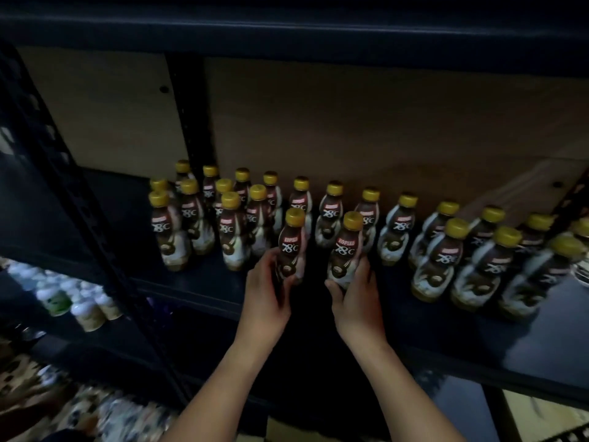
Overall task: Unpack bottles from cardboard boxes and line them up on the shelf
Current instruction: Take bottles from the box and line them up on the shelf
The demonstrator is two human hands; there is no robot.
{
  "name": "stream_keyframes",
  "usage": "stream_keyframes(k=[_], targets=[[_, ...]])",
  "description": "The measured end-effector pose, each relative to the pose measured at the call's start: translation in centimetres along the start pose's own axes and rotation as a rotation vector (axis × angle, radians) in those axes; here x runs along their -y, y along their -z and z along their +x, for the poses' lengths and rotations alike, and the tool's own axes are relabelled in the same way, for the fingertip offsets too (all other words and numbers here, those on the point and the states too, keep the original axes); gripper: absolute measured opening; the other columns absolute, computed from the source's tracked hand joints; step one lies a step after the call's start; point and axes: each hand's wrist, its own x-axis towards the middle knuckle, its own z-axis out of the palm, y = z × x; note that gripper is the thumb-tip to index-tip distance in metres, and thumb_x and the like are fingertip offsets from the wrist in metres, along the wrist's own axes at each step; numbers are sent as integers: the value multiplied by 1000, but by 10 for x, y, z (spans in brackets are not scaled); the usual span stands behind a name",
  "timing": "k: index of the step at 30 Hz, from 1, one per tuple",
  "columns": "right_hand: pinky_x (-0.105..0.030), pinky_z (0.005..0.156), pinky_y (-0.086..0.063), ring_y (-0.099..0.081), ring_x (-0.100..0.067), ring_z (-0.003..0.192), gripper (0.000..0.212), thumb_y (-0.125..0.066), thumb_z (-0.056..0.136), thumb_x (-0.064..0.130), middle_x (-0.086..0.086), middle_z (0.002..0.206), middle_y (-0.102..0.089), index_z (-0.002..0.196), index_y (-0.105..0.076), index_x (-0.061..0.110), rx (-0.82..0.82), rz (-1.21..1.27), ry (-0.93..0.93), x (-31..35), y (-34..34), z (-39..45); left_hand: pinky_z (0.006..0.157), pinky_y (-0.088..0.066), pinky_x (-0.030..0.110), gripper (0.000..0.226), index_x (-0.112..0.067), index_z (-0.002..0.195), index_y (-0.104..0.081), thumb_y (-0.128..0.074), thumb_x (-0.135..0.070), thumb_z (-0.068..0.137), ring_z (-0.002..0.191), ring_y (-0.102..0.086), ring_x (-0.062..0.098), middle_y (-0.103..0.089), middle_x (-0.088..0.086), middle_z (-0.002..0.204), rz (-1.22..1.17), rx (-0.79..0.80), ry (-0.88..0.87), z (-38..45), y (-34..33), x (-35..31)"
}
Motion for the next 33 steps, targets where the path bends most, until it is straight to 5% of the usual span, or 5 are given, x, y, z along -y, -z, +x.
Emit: stream_keyframes(k=[8, 15, 19, 26, 33], targets=[[-25, 107, -32, -36, -22, 144, 83, -59, 101, 19, -4, 162, -27, 162, -3, 22, -88, 12, -41, -33, 44, 1, 89, -40, 0, 53, -29, 135, -46, -69, -5, 94, 110, -55, -12, -60, -17, 120, -37, 165, -46, 21, -63, -40], [-22, 108, -30, -33, -18, 147, 87, -57, 102, 19, -1, 166, -20, 162, 5, 29, -110, 39, -20, -37, 48, -6, 100, -53, 36, 52, -25, 137, -44, -67, -8, 94, 121, -58, 6, -60, -7, 128, -60, 198, -109, 26, -93, -43], [-25, 113, -30, -27, -15, 150, 85, -57, 101, 19, 4, 168, -15, 162, 0, 30, -161, 51, 9, -38, 46, -6, 104, -52, 36, 52, -29, 141, -42, -65, -13, 97, 126, -55, 3, -57, -10, 132, -80, 197, -104, 20, -92, -45], [2, 107, -13, -12, 1, 150, 95, -63, 98, 12, 0, 167, -13, 159, 5, 39, -314, 24, 132, -32, 45, -18, 107, -45, 21, 58, -31, 147, -38, -65, -14, 97, 130, -47, -6, -49, -16, 139, -82, 181, -94, 15, -91, -48], [-32, 95, -47, -40, -18, 126, 96, -75, 83, 1, -9, 145, -38, 153, -18, 34, -414, -113, 221, -33, 49, -7, 108, -45, 28, 58, -31, 149, -34, -63, -23, 99, 132, -46, -2, -46, -14, 142, -51, 151, -74, 15, -95, -46]])
